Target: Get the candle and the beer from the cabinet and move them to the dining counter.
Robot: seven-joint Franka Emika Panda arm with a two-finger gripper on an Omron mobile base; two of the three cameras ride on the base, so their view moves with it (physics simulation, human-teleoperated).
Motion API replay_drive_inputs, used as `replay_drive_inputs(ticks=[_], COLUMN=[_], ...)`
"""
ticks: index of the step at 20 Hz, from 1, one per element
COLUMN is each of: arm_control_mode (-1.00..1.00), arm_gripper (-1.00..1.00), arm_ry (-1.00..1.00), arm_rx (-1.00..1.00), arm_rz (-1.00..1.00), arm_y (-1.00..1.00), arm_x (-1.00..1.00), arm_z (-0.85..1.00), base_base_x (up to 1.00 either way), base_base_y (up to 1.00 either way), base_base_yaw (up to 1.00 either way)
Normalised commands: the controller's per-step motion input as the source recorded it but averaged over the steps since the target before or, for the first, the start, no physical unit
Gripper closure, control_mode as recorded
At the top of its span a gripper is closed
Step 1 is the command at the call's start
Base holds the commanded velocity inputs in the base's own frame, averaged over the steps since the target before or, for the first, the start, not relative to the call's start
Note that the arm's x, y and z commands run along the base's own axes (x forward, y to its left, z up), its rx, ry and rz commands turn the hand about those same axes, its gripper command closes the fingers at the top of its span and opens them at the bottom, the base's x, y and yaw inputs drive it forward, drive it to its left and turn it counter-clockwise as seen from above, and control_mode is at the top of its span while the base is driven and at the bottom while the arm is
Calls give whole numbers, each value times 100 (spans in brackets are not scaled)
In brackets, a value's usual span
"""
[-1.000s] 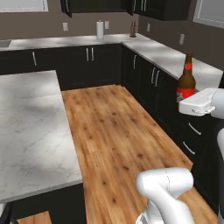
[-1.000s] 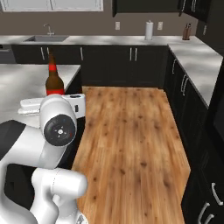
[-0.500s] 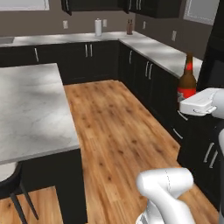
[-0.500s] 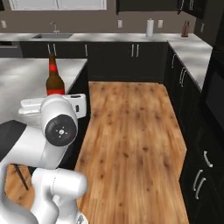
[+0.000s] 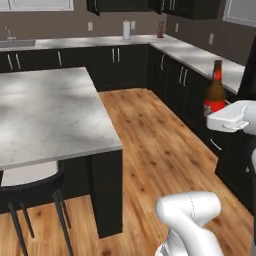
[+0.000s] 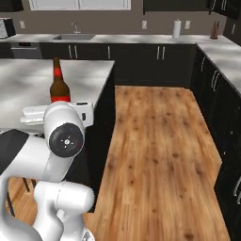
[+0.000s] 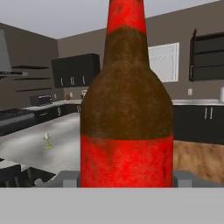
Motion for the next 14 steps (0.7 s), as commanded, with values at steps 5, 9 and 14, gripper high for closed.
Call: replay_drive_inputs(ticks=[5, 9, 14], arm_control_mode=[100, 100, 100], arm_gripper=[100, 100, 100], arm_ry=[0, 0, 0], arm_rx=[0, 0, 0], arm_rz=[0, 0, 0], arm_y=[0, 0, 0], arm_x=[0, 0, 0], arm_z=[0, 0, 0], base_base_x=[-28, -23, -6], base_base_y=[84, 86, 83], base_base_yaw=[18, 13, 1])
